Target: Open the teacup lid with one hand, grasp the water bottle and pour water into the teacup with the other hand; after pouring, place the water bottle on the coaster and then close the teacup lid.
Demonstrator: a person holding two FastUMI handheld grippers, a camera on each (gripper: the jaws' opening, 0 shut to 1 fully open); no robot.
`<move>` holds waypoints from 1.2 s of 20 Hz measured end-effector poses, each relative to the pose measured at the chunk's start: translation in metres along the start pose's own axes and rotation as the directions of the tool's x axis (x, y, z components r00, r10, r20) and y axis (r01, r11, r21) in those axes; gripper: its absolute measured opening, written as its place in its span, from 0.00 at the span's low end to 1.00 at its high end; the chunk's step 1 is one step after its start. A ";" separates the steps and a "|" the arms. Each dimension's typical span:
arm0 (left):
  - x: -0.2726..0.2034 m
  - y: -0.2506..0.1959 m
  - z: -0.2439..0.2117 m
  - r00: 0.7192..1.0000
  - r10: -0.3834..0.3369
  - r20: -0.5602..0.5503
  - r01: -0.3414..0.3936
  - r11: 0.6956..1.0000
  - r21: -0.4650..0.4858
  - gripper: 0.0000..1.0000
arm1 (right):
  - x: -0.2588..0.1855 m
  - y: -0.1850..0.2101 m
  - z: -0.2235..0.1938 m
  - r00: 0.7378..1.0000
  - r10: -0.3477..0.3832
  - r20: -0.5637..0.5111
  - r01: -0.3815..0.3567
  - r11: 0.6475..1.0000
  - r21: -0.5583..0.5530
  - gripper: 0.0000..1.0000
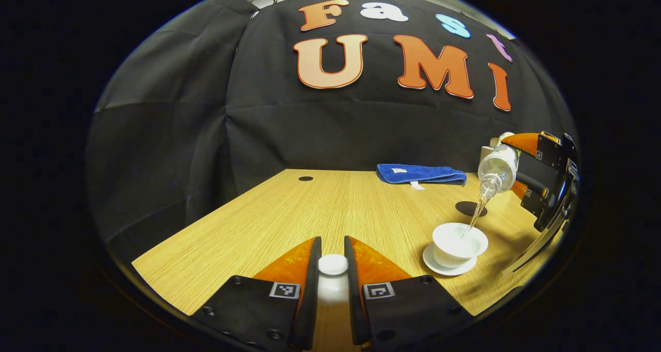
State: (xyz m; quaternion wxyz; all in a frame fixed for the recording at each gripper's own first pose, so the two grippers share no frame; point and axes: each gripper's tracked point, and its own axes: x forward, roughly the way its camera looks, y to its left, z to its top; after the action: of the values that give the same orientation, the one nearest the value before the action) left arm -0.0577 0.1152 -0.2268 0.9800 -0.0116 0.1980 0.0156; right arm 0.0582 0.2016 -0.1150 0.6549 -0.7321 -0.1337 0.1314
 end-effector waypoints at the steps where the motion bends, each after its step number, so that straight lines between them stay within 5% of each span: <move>1: 0.001 0.000 0.000 1.000 0.001 0.002 -0.001 1.000 0.000 0.29 | 0.000 -0.004 -0.001 1.000 -0.011 0.003 0.011 1.000 -0.008 0.63; 24: -0.006 0.015 0.016 0.999 0.022 0.028 -0.022 1.000 -0.001 0.29 | 0.015 -0.063 -0.007 0.973 -0.190 0.131 0.214 0.954 -0.211 0.63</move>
State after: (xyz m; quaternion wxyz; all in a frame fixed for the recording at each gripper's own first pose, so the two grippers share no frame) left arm -0.0575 0.1304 -0.2101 0.9824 -0.0097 0.1844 0.0268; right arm 0.0729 0.2076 -0.0514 0.5701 -0.7753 -0.2573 0.0876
